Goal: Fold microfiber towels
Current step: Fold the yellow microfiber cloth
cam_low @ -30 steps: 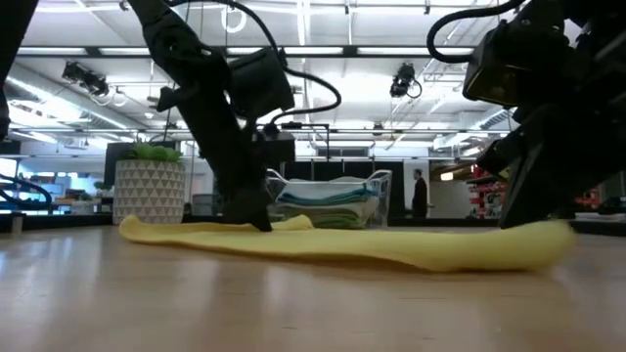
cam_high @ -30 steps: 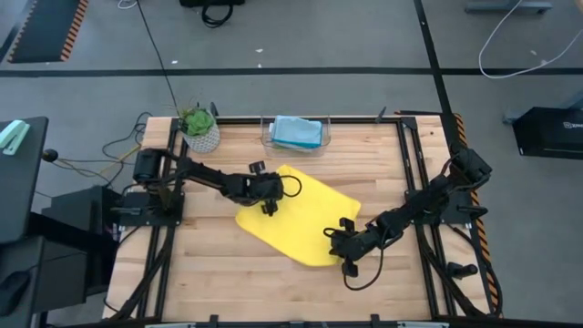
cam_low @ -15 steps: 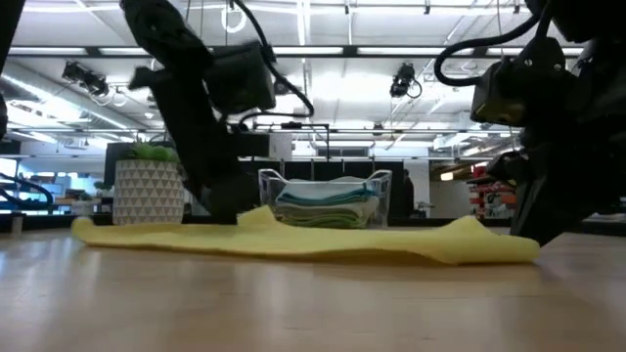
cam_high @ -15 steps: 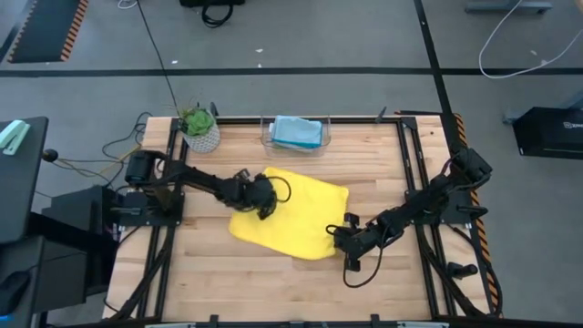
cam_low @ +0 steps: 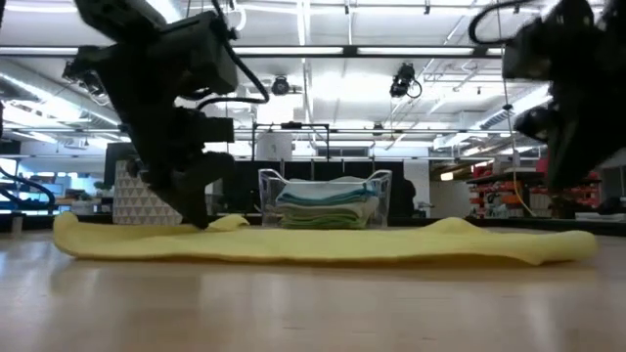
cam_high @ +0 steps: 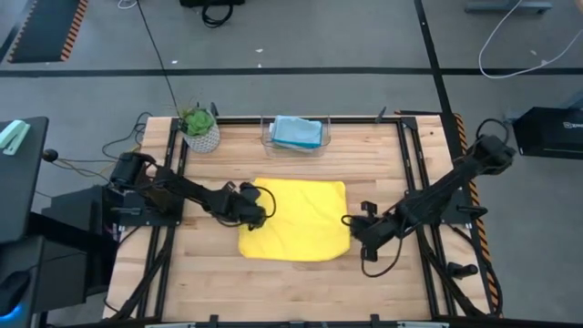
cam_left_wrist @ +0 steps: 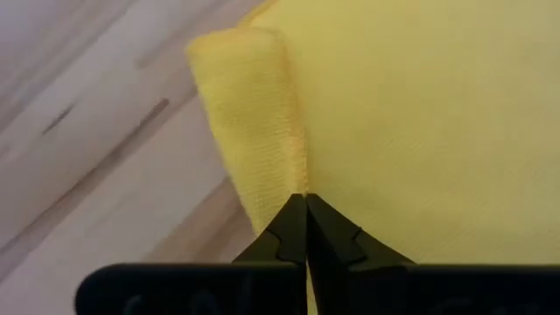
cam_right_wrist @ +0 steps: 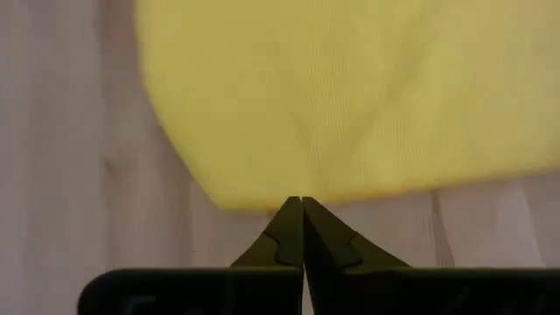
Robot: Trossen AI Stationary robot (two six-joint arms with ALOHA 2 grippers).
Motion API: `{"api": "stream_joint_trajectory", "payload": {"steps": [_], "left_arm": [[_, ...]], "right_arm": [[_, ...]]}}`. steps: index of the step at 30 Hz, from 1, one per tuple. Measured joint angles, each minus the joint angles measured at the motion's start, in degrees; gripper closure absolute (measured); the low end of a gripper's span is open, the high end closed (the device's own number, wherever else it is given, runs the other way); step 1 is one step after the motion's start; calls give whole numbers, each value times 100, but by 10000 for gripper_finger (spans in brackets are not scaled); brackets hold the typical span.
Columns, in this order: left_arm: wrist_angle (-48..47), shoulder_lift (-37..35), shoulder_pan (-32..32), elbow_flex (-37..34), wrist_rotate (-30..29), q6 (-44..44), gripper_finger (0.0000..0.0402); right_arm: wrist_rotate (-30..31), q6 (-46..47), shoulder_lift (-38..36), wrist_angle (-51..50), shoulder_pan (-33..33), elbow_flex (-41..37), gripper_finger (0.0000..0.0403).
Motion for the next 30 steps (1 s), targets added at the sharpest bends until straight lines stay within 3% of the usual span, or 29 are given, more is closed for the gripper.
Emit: {"api": "stream_joint_trajectory", "payload": {"steps": [7,11,16,21,26,30], "left_arm": [[1606,-755,-209,-1201,-375,-626,384],[1709,-1260,-319,-1747,-777,-1046,352],[1694,-1574,-419,-2094,-785,-981,301],[1635,-1573,-559,-2030,-758,-282,231],[1358,-1819,-567,-1823,-528,635,159],[1096,-2247,-661,-1537,203,1653,132]], "right_arm": [[38,-90,-226,194,2,14,398],[37,-101,-180,225,5,14,398],[156,-134,-184,425,-2,16,398],[191,-232,-184,707,-10,15,396],[193,-119,-184,818,-11,15,365],[191,-59,-184,847,-6,15,330]]}}
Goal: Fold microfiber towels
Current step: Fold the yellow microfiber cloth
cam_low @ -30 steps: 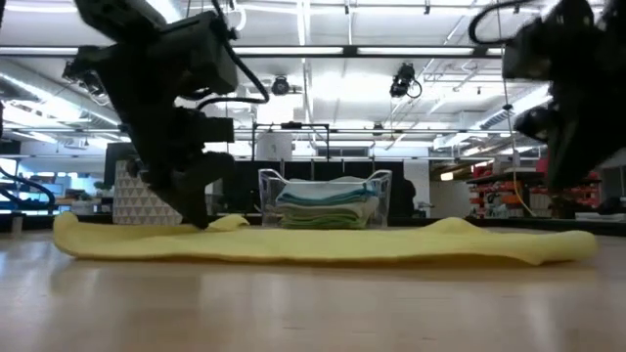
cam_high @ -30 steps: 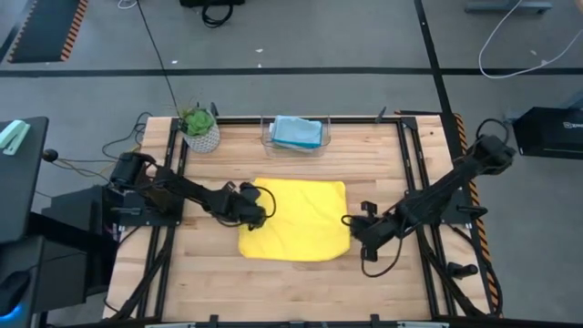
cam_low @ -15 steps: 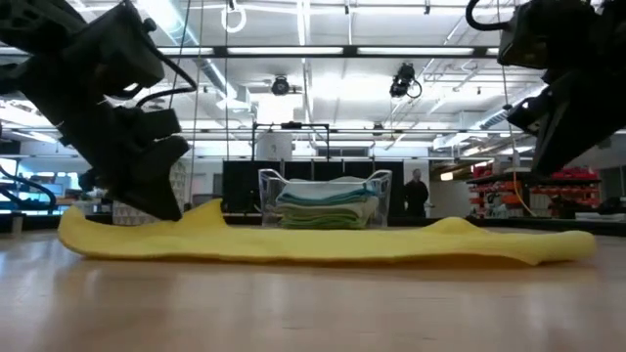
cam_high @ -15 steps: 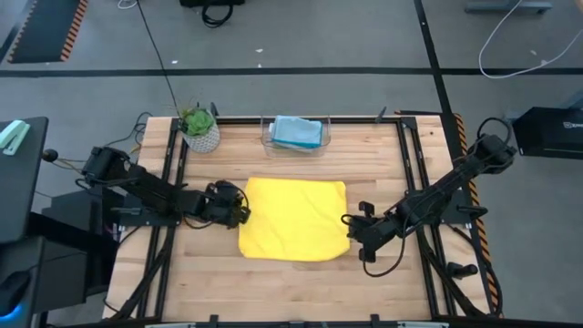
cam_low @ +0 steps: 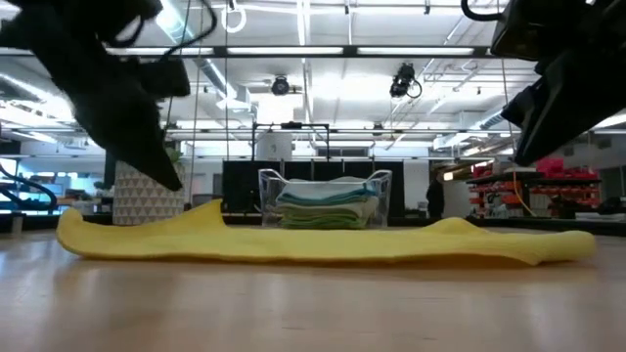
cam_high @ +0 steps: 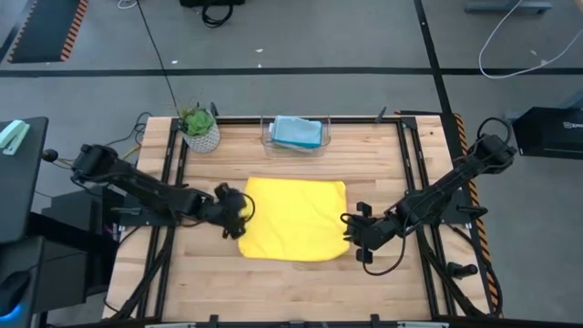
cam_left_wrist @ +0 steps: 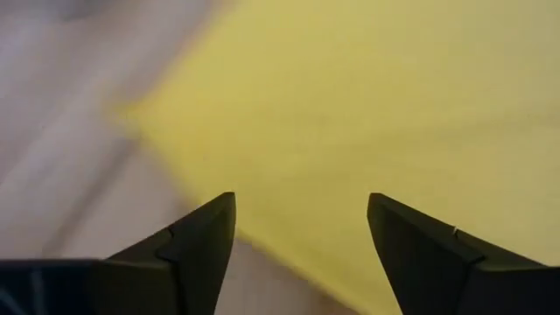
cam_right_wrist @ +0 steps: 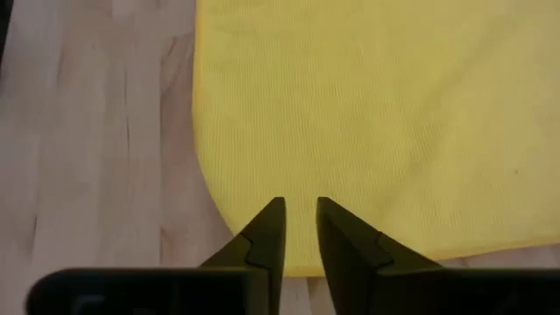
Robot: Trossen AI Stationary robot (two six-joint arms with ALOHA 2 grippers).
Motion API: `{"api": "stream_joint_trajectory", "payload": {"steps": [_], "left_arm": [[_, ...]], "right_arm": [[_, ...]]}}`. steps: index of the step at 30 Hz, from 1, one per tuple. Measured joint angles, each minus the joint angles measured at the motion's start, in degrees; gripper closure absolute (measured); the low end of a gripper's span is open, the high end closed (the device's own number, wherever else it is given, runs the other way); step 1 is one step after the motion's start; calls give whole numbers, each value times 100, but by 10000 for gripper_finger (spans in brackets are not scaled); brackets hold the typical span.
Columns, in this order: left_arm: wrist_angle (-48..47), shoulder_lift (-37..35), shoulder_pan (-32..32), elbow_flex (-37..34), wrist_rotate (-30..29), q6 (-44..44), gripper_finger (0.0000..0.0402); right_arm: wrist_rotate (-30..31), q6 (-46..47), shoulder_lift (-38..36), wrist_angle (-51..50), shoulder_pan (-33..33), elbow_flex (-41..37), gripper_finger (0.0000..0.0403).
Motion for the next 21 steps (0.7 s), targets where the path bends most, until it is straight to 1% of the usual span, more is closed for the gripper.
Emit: {"api": "stream_joint_trajectory", "payload": {"steps": [4,6,8,11,17,21], "left_arm": [[88,-271,-343,224,1581,1231,141],[122,-289,-592,334,2101,1643,152],[126,-272,-830,397,2219,1832,163],[17,-60,-1008,415,2265,1823,171],[203,374,-1132,417,2535,1816,160],[415,740,-1211,417,2698,2107,162]], "right_arm": [[62,0,0,73,-2,0,303],[136,-28,0,101,-2,0,293],[217,-81,0,189,-3,1,287],[331,-139,0,316,-4,1,283],[427,-151,0,373,-4,2,283],[427,-151,0,438,-2,2,282]]}}
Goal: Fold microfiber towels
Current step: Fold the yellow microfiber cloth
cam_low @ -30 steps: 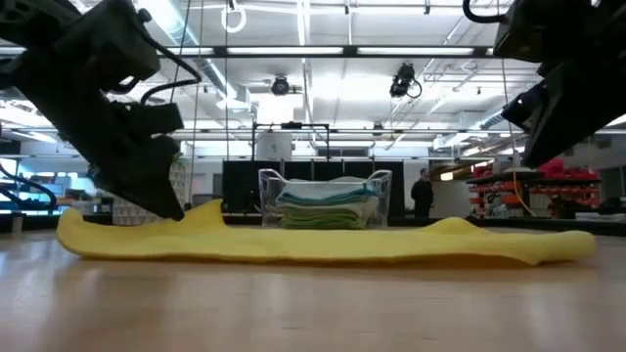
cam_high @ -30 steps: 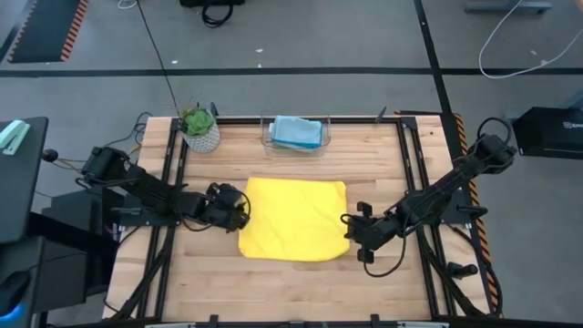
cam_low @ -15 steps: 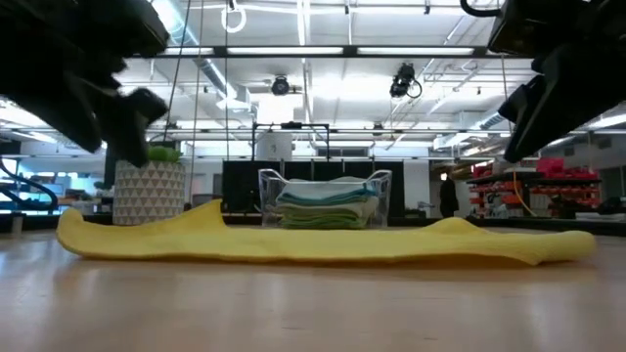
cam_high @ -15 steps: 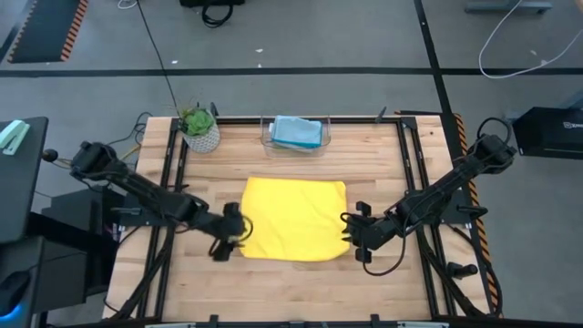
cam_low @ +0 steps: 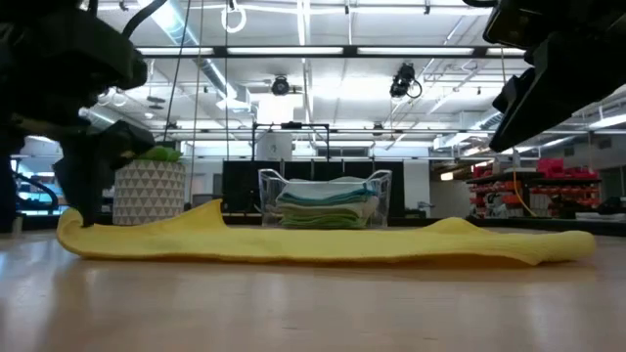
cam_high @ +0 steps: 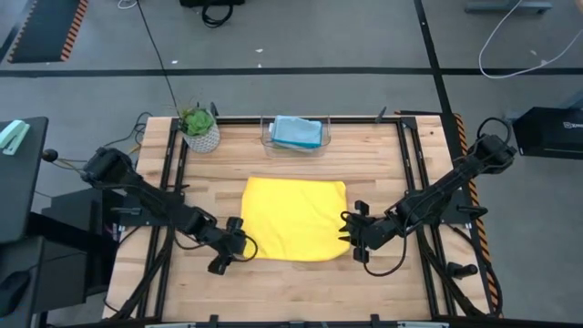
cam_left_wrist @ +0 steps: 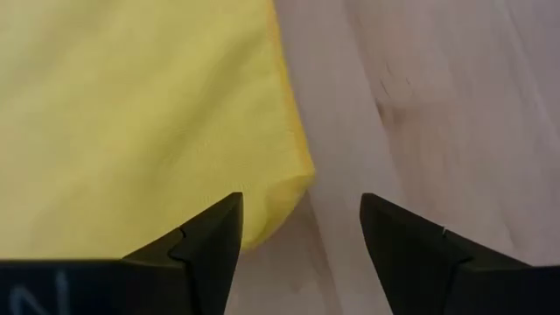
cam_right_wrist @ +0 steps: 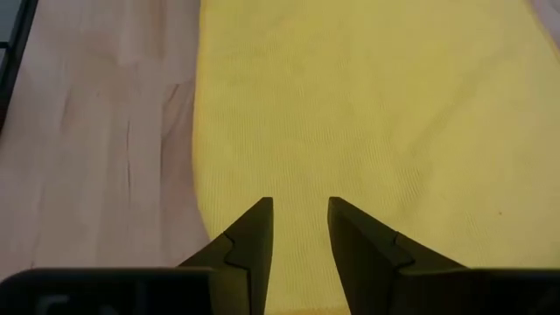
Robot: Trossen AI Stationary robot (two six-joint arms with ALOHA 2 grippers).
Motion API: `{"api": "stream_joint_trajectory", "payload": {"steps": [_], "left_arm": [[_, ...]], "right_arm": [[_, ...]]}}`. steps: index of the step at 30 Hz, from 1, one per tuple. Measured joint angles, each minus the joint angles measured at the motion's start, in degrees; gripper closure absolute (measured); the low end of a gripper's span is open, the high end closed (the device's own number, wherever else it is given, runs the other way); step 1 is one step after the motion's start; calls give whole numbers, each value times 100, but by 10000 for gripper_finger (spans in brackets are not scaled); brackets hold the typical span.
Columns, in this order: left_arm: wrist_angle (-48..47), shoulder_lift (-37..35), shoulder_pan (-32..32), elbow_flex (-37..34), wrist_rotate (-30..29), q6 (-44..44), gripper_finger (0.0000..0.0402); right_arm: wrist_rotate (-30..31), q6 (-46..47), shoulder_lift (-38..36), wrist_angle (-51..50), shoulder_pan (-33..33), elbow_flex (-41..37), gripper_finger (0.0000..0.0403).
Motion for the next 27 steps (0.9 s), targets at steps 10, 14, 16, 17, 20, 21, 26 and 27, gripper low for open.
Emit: {"api": "stream_joint_trajectory", "payload": {"steps": [10,14,16,17,20,21,26,27], "left_arm": [[102,67,2,62,95,115,372],[135,-180,197,243,-81,-145,383],[123,-317,320,321,-276,-275,387],[120,-387,385,357,-350,-326,392],[93,-627,572,378,-643,-655,393],[77,-705,629,378,-768,-795,391],[29,-1065,790,376,-1290,-1227,396],[24,-1119,802,376,-1367,-1296,396]], "right_arm": [[-5,-78,0,60,98,130,272],[-2,-419,61,544,180,246,268],[44,-481,233,738,205,304,267],[75,-462,352,770,206,341,267],[103,-247,780,726,245,454,258],[104,-168,921,728,265,506,253],[121,16,1740,592,375,995,206],[145,14,1924,513,406,1164,196]]}}
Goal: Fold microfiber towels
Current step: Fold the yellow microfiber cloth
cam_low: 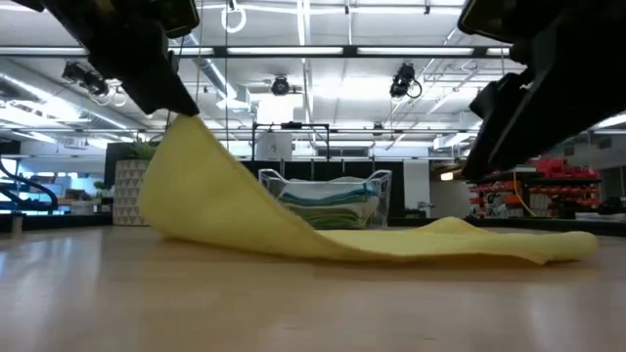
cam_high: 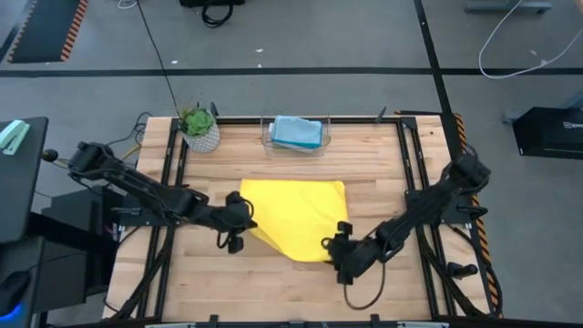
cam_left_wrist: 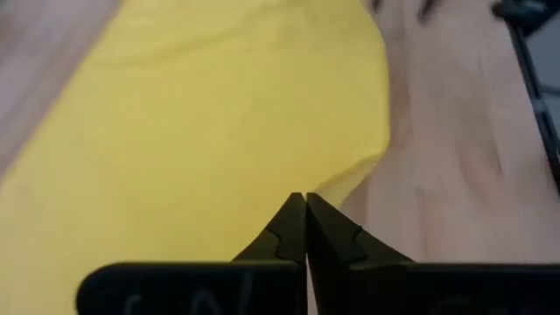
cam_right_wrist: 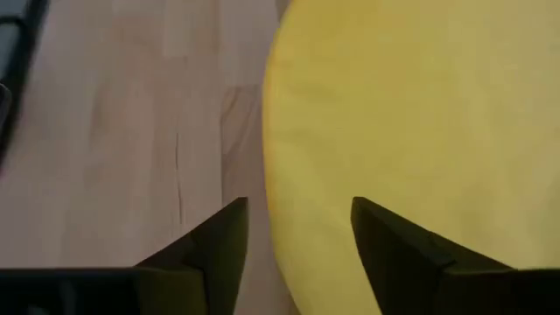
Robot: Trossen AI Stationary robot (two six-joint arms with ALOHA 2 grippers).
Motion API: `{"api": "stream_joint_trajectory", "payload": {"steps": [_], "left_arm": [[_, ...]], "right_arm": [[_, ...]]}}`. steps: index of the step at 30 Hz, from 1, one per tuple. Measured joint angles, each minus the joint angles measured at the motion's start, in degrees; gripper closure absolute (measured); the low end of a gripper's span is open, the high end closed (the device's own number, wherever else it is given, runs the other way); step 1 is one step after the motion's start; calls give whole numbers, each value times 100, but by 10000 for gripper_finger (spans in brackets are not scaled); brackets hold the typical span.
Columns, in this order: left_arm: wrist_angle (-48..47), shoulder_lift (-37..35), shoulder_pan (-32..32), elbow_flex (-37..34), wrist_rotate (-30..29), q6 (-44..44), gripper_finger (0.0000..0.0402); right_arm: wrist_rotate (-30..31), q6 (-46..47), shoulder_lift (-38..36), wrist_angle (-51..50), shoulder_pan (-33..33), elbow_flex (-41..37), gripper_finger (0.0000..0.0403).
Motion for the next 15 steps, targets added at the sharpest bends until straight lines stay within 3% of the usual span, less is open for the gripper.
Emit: {"api": "stream_joint_trajectory", "payload": {"steps": [6,15], "left_arm": [[-91,-101,63,-7,-365,-364,393],[-109,-103,191,-4,-587,-498,393]], "right_arm": [[389,159,1011,-1199,110,1160,169],[786,803,2149,-2895,267,2490,193]]}}
